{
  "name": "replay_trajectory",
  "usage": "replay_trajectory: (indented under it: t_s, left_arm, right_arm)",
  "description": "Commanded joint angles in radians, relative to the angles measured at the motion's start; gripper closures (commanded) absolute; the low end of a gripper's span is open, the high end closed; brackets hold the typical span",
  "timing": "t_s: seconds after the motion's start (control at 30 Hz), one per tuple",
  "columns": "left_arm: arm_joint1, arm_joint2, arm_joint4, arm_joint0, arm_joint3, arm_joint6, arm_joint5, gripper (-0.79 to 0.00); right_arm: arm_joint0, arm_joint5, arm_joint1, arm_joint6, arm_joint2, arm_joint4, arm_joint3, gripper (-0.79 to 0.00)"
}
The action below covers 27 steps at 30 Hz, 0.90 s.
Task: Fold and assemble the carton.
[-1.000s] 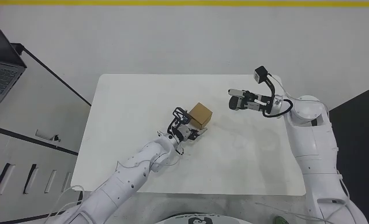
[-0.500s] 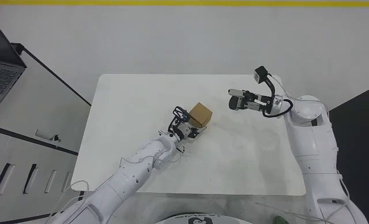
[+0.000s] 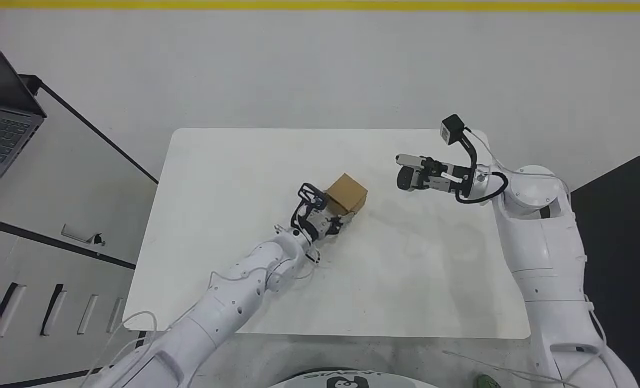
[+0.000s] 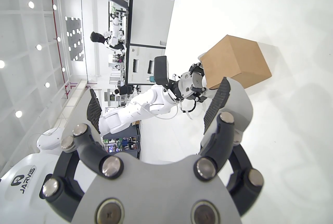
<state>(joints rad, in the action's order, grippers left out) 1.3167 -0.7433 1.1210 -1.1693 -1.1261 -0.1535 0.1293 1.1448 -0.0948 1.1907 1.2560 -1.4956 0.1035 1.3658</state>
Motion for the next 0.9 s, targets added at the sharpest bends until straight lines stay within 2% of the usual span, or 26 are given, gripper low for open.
replay_trajectory:
  t_s: [0.0,0.13,0.23,0.5,0.67,0.87]
  left_arm:
    - [-0.003,-0.009,0.015,-0.004,-0.013,-0.001,0.008,0.000]
    - [-0.019,-0.042,0.055,-0.022,-0.066,0.008,0.038,0.000]
    - [-0.039,-0.078,0.089,-0.048,-0.136,0.041,0.098,0.000]
    - [-0.109,-0.241,0.151,-0.166,-0.390,0.195,0.271,0.000]
    - [-0.137,-0.325,0.152,-0.234,-0.516,0.280,0.339,0.000]
    - [-0.138,-0.328,0.153,-0.237,-0.523,0.279,0.339,0.000]
  right_arm:
    - [0.000,0.000,0.000,0.000,0.000,0.000,0.000,-0.785]
    - [0.000,0.000,0.000,0.000,0.000,0.000,0.000,-0.785]
    - [0.000,0.000,0.000,0.000,0.000,0.000,0.000,-0.785]
    - [0.000,0.000,0.000,0.000,0.000,0.000,0.000,-0.785]
    - [0.000,0.000,0.000,0.000,0.000,0.000,0.000,-0.785]
    - [0.000,0.000,0.000,0.000,0.000,0.000,0.000,-0.785]
